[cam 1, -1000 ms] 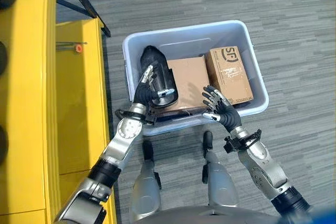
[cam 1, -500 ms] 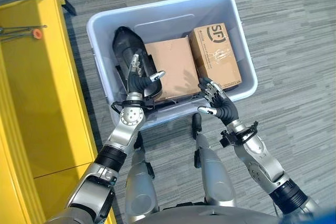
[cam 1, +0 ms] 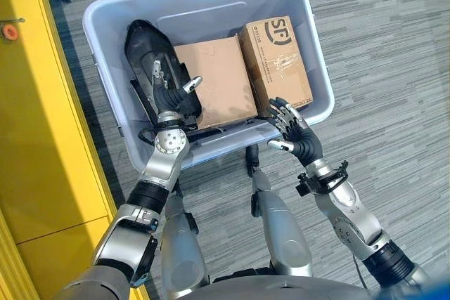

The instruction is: Move parts from the plastic box to the shelf.

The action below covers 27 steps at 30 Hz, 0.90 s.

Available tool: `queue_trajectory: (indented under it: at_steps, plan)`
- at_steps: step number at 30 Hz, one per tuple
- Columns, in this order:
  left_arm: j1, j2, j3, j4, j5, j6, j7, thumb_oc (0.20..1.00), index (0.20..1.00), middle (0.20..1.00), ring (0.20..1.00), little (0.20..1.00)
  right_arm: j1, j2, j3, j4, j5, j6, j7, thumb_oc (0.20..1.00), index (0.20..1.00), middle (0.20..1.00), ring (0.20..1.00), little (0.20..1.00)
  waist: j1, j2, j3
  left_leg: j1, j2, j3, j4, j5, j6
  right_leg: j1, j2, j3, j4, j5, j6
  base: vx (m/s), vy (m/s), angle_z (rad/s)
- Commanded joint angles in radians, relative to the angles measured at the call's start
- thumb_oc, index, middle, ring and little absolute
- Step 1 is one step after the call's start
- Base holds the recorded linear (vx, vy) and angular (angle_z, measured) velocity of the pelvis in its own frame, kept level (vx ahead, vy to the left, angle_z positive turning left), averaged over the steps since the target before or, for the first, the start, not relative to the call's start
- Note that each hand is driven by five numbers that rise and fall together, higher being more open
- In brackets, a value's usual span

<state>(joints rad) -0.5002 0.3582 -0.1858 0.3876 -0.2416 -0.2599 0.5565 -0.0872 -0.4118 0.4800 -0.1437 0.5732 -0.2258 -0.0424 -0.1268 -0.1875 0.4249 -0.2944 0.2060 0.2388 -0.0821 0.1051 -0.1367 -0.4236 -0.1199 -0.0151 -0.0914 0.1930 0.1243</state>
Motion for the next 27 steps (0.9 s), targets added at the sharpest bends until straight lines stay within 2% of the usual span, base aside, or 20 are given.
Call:
queue_trajectory:
  at_steps: [1,10,15,27]
  plan:
    - [-0.043,0.039,0.022,-0.009,0.077,-0.063,0.039,1.000,1.000,1.000,1.000,1.000,0.005,0.003,-0.023,-0.097,0.036,-0.073,0.008,1.000,1.000,1.000,1.000,1.000,-0.010,-0.049,-0.016,-0.035,-0.006,-0.036,0.038,0.009,0.007,-0.006,-0.020,-0.011,0.004,0.012,0.065,0.00,0.000,0.00]
    - [-0.008,0.055,0.060,-0.091,0.141,-0.064,0.082,1.000,1.000,1.000,1.000,1.000,0.005,0.000,-0.029,-0.101,0.033,-0.081,0.007,1.000,1.000,1.000,1.000,1.000,0.002,-0.050,-0.006,-0.044,-0.009,-0.044,0.040,0.006,0.006,-0.004,-0.021,-0.021,0.004,0.009,0.065,0.00,0.000,0.00]
    - [0.037,0.054,0.117,-0.153,0.137,-0.088,0.117,1.000,1.000,1.000,1.000,1.000,0.003,0.001,-0.035,-0.102,0.032,-0.085,0.000,1.000,1.000,1.000,1.000,1.000,0.014,-0.051,0.002,-0.051,-0.010,-0.050,0.042,0.005,0.007,-0.005,-0.023,-0.028,0.004,0.007,0.065,0.00,0.000,0.00]
    - [0.102,0.046,0.168,-0.231,0.128,-0.111,0.134,1.000,1.000,1.000,1.000,1.000,0.001,0.006,-0.043,-0.101,0.030,-0.087,-0.008,1.000,1.000,1.000,1.000,1.000,0.029,-0.054,0.004,-0.066,-0.013,-0.061,0.038,0.010,0.008,-0.009,-0.025,-0.037,0.004,0.006,0.063,0.00,0.000,0.04]
